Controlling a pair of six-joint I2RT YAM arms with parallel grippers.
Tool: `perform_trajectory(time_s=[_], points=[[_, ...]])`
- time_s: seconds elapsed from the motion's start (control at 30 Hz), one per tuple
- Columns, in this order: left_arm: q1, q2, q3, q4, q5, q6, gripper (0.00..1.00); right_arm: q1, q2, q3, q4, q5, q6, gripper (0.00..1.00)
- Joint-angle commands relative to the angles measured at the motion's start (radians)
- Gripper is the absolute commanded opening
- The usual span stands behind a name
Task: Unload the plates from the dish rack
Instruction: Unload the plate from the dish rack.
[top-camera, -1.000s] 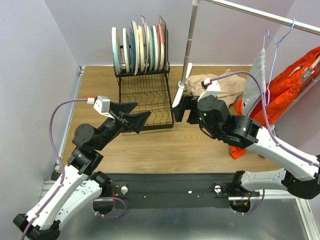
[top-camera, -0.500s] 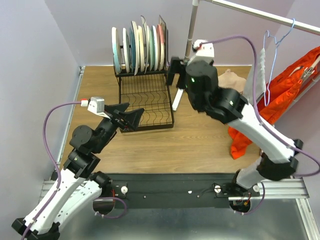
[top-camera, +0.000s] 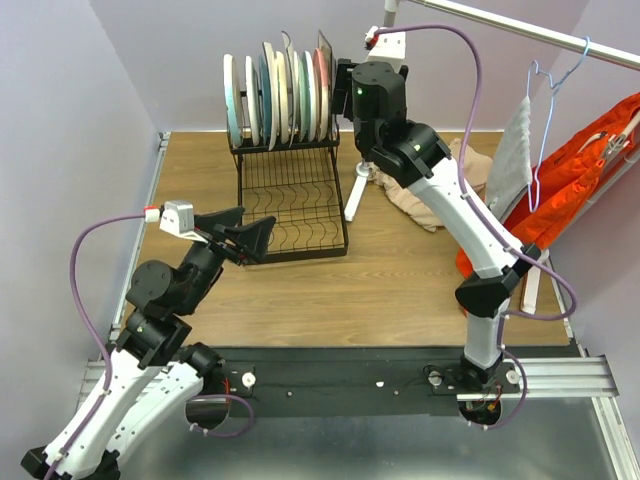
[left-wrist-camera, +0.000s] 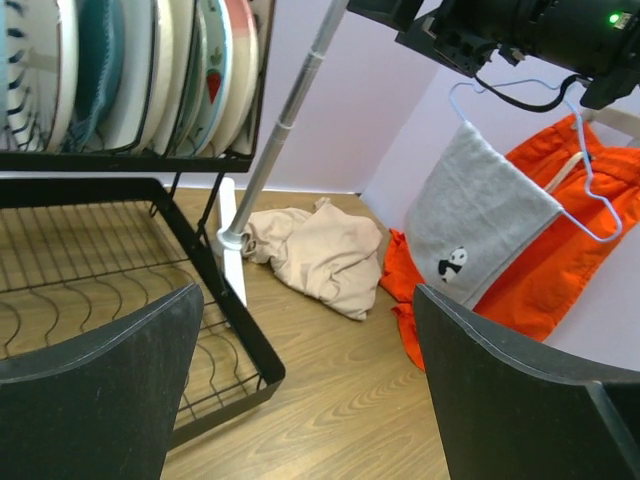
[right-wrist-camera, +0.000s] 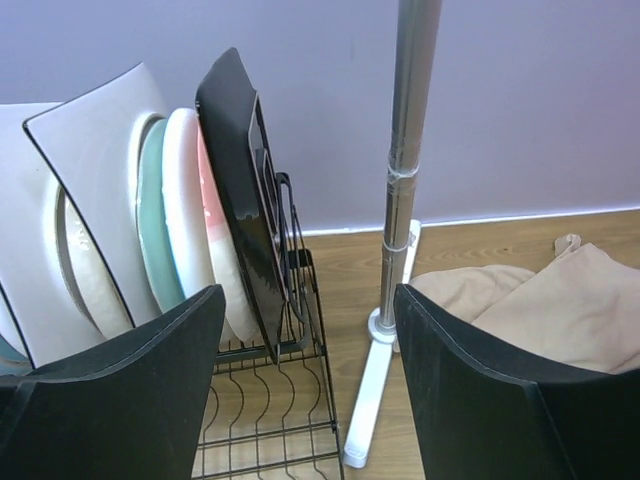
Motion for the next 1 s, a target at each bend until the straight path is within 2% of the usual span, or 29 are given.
perform_trajectory(time_s=[0.0,0.27,0.5,0.77,0.97], points=[[0.003,0.004,0.057,-0.060,-0.098,0.010,0.94,-0.009,0.021,0.023,0.065,-0.071,-0.052,0.76],[0.004,-0.054,0.045,-0.056,-0.132,-0.023,0.93,-0.043,0.084,0.038,0.162,-0.069,-0.089,0.72],[0.004,-0.102,0.011,-0.022,-0.152,-0.044,0.92,-0.065,0.149,0.099,0.229,-0.196,-0.116,0.68],[0.003,-0.051,0.006,0.003,-0.131,-0.044,0.92,-0.085,0.205,0.112,0.306,-0.174,-0.118,0.65],[0.003,-0.036,-0.007,0.015,-0.139,-0.026,0.92,-0.089,0.211,0.101,0.321,-0.210,-0.110,0.64]])
